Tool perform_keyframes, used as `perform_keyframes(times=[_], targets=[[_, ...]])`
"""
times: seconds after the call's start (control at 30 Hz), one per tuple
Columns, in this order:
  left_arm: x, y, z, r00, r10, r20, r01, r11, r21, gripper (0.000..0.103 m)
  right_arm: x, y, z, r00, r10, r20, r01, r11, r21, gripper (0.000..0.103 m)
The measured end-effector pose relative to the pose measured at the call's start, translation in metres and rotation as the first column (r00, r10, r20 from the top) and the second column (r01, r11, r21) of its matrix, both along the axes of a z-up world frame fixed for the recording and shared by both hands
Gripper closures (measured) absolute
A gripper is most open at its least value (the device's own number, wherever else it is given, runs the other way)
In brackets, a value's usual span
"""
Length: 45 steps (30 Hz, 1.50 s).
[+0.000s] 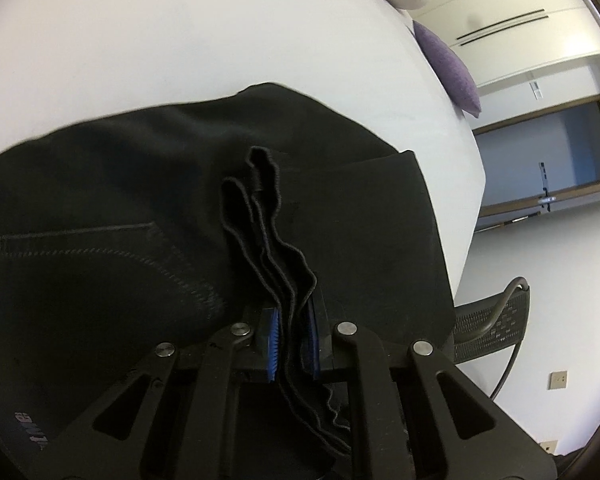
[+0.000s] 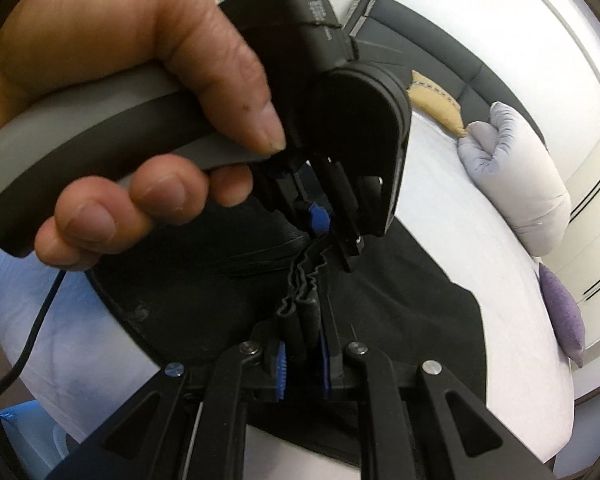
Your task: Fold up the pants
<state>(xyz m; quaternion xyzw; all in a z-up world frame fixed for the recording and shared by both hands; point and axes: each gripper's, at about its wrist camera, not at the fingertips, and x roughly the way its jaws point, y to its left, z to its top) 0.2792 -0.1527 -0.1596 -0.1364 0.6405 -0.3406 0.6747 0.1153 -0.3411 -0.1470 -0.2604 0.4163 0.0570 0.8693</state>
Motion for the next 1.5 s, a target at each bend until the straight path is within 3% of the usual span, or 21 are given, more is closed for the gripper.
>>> perform_keyframes(times=[0.1, 0.17, 0.2, 0.27, 0.3, 0.33, 0.4, 0.47, 0.53, 0.7, 0.73, 0.83, 0.93, 1.0, 1.07, 1.1, 1.2, 1.33, 1.5], targets=[[-0.001, 0.003, -0.009, 1.000, 0.010, 0.006, -0.010, 1.000, 0.026, 0.093, 0.006, -0.004, -0.009, 0.998, 0.015, -0.054, -0.013, 1.000, 0.027, 0.080], [0.001, 0.014, -0.014, 1.000, 0.021, -0.004, -0.021, 0.999, 0.027, 0.092, 0.010, 0.001, -0.018, 0.995, 0.008, -0.096, -0.004, 0.999, 0.046, 0.080], [0.002, 0.014, -0.015, 1.000, 0.030, -0.008, -0.030, 0.999, 0.019, 0.092, 0.009, -0.002, -0.016, 0.996, 0.002, -0.095, 0.005, 0.998, 0.070, 0.074], [0.001, 0.019, -0.011, 0.999, 0.036, 0.010, -0.036, 0.999, 0.031, 0.091, 0.008, -0.015, -0.007, 0.994, -0.022, -0.107, 0.039, 0.987, 0.156, 0.051], [-0.001, 0.024, -0.005, 0.999, 0.038, 0.035, -0.041, 0.997, 0.066, 0.091, 0.004, -0.027, 0.002, 0.992, -0.038, -0.119, 0.065, 0.971, 0.231, 0.039], [-0.003, 0.028, 0.001, 0.997, 0.040, 0.073, -0.049, 0.992, 0.120, 0.091, 0.001, -0.037, 0.008, 0.990, -0.037, -0.136, 0.076, 0.953, 0.295, 0.038], [-0.006, 0.035, 0.014, 0.989, 0.048, 0.140, -0.074, 0.979, 0.190, 0.091, -0.004, -0.070, 0.025, 0.980, -0.036, -0.194, 0.125, 0.875, 0.468, 0.038], [-0.011, 0.036, 0.031, 0.978, 0.049, 0.205, -0.087, 0.979, 0.182, 0.091, -0.002, -0.108, 0.034, 0.966, -0.056, -0.253, 0.198, 0.788, 0.583, 0.038], [-0.017, 0.025, 0.044, 0.967, 0.033, 0.253, -0.076, 0.984, 0.163, 0.091, 0.011, -0.163, 0.040, 0.943, -0.079, -0.323, 0.290, 0.673, 0.681, 0.047], [-0.033, -0.034, 0.045, 0.949, -0.081, 0.303, 0.045, 0.991, 0.126, 0.091, 0.051, -0.276, 0.040, 0.926, -0.078, -0.369, 0.368, 0.397, 0.841, 0.047], [-0.035, -0.041, 0.037, 0.952, -0.096, 0.292, 0.057, 0.989, 0.137, 0.091, 0.061, -0.291, 0.035, 0.922, -0.083, -0.379, 0.383, 0.355, 0.853, 0.047], [-0.039, -0.046, 0.007, 0.968, -0.117, 0.223, 0.078, 0.981, 0.177, 0.091, 0.094, -0.316, 0.013, 0.905, -0.083, -0.417, 0.422, 0.294, 0.858, 0.047], [-0.049, -0.043, -0.009, 0.973, -0.084, 0.214, 0.052, 0.987, 0.150, 0.092, 0.114, -0.320, -0.013, 0.888, -0.061, -0.455, 0.454, 0.265, 0.851, 0.047], [-0.048, -0.041, -0.011, 0.975, -0.075, 0.209, 0.046, 0.988, 0.144, 0.092, 0.131, -0.329, -0.036, 0.861, -0.077, -0.502, 0.502, 0.278, 0.819, 0.047], [-0.048, -0.042, -0.011, 0.975, -0.081, 0.209, 0.048, 0.987, 0.156, 0.092, 0.131, -0.326, -0.055, 0.835, -0.074, -0.545, 0.542, 0.275, 0.794, 0.055], [-0.046, -0.034, -0.012, 0.973, -0.088, 0.211, 0.053, 0.984, 0.168, 0.092, 0.129, -0.328, -0.059, 0.830, -0.076, -0.553, 0.551, 0.269, 0.790, 0.060], [-0.045, -0.046, -0.009, 0.968, -0.103, 0.229, 0.054, 0.976, 0.211, 0.092, 0.108, -0.328, -0.059, 0.835, -0.057, -0.547, 0.542, 0.250, 0.802, 0.060], [-0.048, -0.066, -0.011, 0.965, -0.107, 0.240, 0.050, 0.971, 0.235, 0.092, 0.082, -0.315, -0.054, 0.838, -0.018, -0.546, 0.524, 0.311, 0.793, 0.060], [-0.062, -0.067, -0.010, 0.964, -0.107, 0.242, 0.048, 0.970, 0.240, 0.092, 0.043, -0.305, -0.045, 0.835, 0.004, -0.550, 0.513, 0.356, 0.781, 0.060]])
